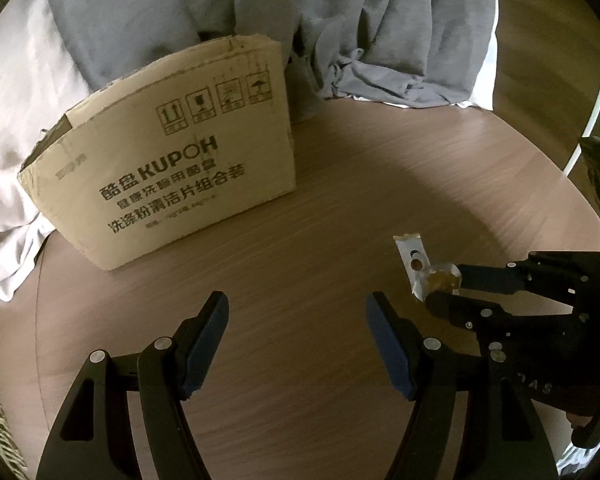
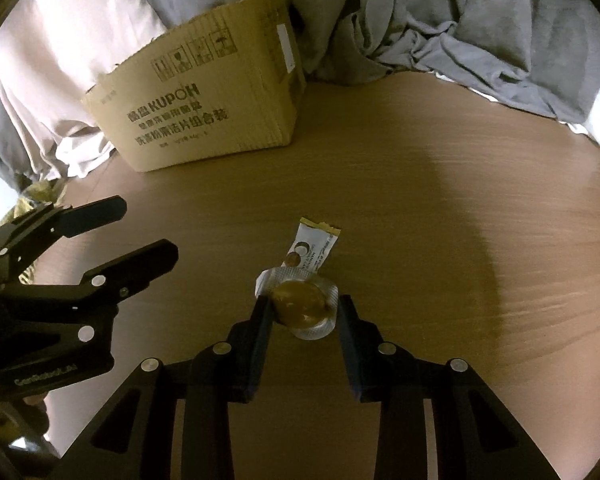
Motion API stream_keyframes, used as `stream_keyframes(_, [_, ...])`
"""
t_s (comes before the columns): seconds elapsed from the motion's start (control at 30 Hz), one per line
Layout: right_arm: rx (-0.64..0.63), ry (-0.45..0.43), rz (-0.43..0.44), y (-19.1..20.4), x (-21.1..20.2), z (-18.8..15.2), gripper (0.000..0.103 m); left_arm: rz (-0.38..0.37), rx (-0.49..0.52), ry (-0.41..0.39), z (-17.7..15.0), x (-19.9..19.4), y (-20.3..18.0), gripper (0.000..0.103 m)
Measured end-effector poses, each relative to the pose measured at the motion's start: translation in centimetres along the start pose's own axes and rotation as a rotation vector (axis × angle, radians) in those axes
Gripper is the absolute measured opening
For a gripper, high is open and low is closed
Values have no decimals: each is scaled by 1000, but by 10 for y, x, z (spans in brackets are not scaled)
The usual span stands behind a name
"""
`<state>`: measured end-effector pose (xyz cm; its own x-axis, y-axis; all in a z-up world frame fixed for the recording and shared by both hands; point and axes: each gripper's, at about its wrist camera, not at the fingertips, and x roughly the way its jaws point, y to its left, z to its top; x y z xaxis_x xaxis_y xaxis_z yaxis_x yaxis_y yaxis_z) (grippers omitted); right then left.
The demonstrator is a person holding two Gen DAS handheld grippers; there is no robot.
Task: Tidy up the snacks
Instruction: 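Grasp the gold cup candy with the right tool, then grasp the white-gold wrapped candy with the left tool while the right tool holds the cup candy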
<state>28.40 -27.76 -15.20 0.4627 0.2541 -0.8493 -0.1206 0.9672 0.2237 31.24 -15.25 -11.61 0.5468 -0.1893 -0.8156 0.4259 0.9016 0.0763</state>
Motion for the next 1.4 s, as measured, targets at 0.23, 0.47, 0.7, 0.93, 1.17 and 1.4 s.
stream_keyframes(0.23, [-25,-37,-6,2,-10,-4,34,-10,9,-6,2,-4,-4,71])
stream_keyframes(0.47, [-33,-44,39,3,-13,-7,34,-22,-4,1,2,-5,-4,71])
stream_keyframes(0.7, [-6,-70,-19,-2,-21,-9,34,-60,9,22,2,0,-12,70])
stream_keyframes(0.93, [80,-100,18,-13,-39,-15,34,-96,45,17,2,-2,-30,70])
stream_keyframes(1.17, [107,-154,-4,-16,-59,-18,34,-124,67,-1,4,-8,-36,70])
stream_keyframes(1.4, [116,-180,-96,-20,-74,-27,34,-213,92,52,3,3,-53,70])
